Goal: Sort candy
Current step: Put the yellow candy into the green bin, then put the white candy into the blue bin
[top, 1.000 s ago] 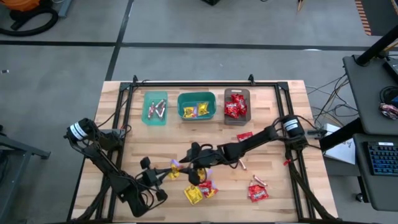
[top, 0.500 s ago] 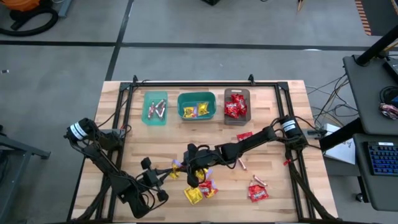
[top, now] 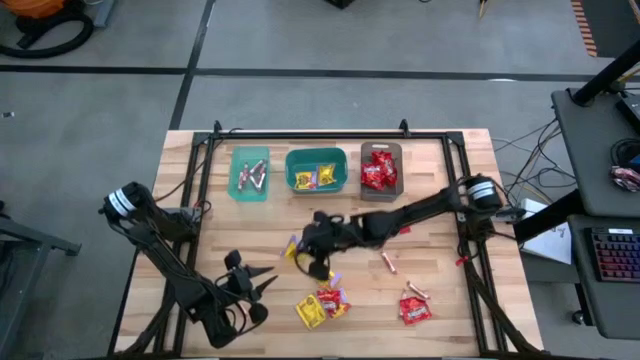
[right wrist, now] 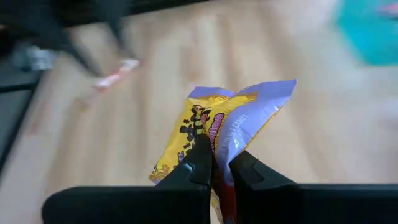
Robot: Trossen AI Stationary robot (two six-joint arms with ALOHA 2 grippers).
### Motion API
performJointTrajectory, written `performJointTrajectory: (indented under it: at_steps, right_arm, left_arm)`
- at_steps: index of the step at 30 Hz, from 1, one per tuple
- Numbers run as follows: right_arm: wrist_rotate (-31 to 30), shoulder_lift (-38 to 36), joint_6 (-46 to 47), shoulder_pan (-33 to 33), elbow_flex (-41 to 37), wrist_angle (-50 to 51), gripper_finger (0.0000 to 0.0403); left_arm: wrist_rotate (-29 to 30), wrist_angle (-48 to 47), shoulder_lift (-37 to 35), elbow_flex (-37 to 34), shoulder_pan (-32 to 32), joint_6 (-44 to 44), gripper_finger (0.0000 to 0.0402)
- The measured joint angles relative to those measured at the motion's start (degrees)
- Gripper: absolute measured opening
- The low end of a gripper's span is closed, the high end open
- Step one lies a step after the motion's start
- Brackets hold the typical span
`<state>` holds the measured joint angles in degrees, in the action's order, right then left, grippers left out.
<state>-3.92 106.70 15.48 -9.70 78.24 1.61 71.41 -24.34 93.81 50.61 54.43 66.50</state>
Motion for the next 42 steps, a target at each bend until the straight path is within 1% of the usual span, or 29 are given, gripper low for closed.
performJointTrajectory:
  at_steps: [2, 6, 10, 13, 16, 20, 23, 27, 33, 36, 38, 40, 42]
  right_arm:
    - [-2.4, -2.9, -1.6, 2.4, 0.0, 5.4, 0.0009]
    - [-8.1, -7.4, -4.5, 8.7, 0.0, 13.0, 0.0009]
    - [-14.5, -8.6, -5.0, 15.8, 0.0, 13.5, 0.0009]
    - [-13.0, -7.2, -4.1, 21.5, 0.0, 11.5, 0.0009]
    - [-10.6, -4.2, -2.7, 25.9, 0.0, 8.1, 0.0009]
    - [-6.2, -0.3, -1.5, 28.7, -0.1, 2.7, 0.0009]
    - [-3.7, 0.9, -0.5, 29.5, 0.0, 2.1, 0.0016]
    - [-3.7, 1.0, -0.3, 29.6, 0.0, 1.9, 0.0051]
    - [-3.6, 0.9, 1.1, 29.6, 0.0, 2.8, 0.0125]
    - [-3.5, -0.2, 1.1, 29.5, 0.0, 4.9, 0.0154]
    - [-2.7, -1.7, 1.0, 29.0, 0.0, 6.6, 0.0167]
    - [-0.6, -3.3, 0.5, 28.1, 0.0, 8.2, 0.0175]
    - [2.4, -5.0, 0.4, 27.0, 0.1, 9.9, 0.0177]
  left_arm:
    - [-0.6, -0.6, -1.5, 0.0, 0.0, 0.0, 0.0094]
    - [-2.4, -2.6, -5.5, 0.0, 0.0, 0.0, 0.009]
    - [-2.9, -4.7, -9.1, 0.0, -0.1, 0.0, 0.0083]
    - [-2.4, -6.7, -11.1, -0.1, -0.2, 0.0, 0.008]
    - [-1.5, -8.8, -12.3, -0.1, -0.3, 0.0, 0.0079]
    - [-1.0, -10.6, -13.0, -0.1, -0.4, 0.0, 0.0079]
    - [-0.9, -10.6, -13.1, -0.1, -0.4, 0.0, 0.0079]
    - [-0.9, -10.6, -13.0, -0.1, -0.6, 0.2, 0.0079]
    - [-1.5, -10.5, -13.0, -0.2, -1.0, 0.3, 0.0079]
    - [-4.9, -10.4, -13.0, -0.1, -1.0, 1.2, 0.0079]
    - [-8.6, -10.3, -13.0, 0.1, -1.0, 1.9, 0.0079]
    - [-14.8, -10.3, -13.0, 0.2, -1.0, 1.6, 0.0079]
    - [-22.3, -10.4, -12.9, 0.2, -1.0, -0.2, 0.008]
